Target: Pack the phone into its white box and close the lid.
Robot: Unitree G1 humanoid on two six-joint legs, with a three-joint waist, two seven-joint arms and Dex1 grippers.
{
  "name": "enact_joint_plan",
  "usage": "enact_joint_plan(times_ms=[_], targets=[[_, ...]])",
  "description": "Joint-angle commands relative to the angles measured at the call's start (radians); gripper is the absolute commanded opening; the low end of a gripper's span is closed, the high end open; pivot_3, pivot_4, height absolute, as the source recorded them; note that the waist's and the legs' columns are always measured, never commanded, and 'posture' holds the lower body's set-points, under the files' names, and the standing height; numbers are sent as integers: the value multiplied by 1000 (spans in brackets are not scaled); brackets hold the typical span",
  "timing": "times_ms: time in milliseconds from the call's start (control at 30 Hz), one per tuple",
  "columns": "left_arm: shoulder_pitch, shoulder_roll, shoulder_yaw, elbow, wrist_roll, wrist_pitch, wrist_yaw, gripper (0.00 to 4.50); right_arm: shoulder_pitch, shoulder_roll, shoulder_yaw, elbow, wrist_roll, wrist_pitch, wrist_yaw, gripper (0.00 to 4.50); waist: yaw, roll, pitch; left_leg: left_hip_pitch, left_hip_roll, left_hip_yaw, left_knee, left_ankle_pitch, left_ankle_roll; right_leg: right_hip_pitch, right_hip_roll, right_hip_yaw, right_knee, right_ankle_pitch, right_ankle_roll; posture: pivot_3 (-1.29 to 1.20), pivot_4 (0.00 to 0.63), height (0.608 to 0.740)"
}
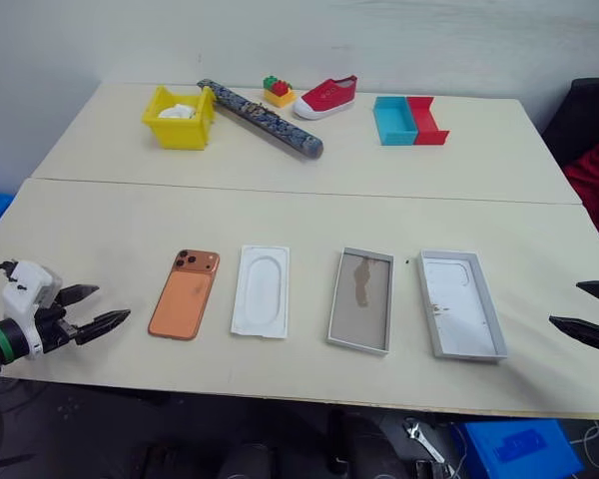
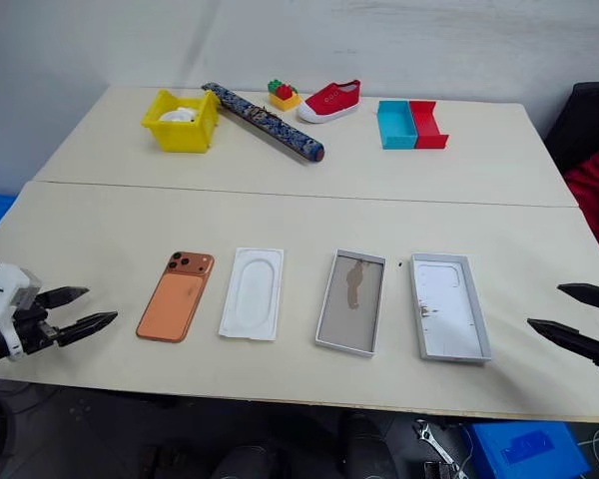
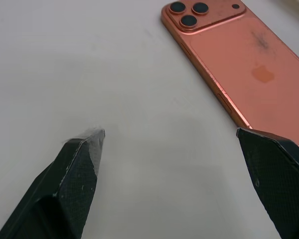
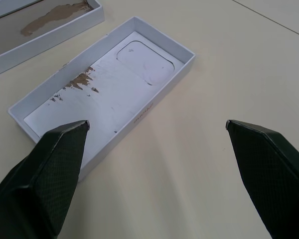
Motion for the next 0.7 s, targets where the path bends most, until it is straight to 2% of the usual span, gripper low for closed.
enact_joint_plan(times_ms=[33,533,700], targets=[[-6,-5,8,-6,10,-36,13,4457,-11,-23,-11,-26,9,16,-4,4500,0,0,0,0,0,0,0,0,0,0,0,0,0,0,0,0,150,740],[-16,-3,-15,4,23,-23,49,4457,-10,-23,-15,-54,-8,34,-20,4500,0,0,0,0,0,0,1,0,0,0,0,-3,2,0,0,0,150,740],[-20,-1,-23,-58,-37,83,29,4457,-20,-16,-14,-86,-23,-4,-41,4500,0,0,0,0,0,0,1,0,0,0,-1,-7,3,0,1,0,150,740]])
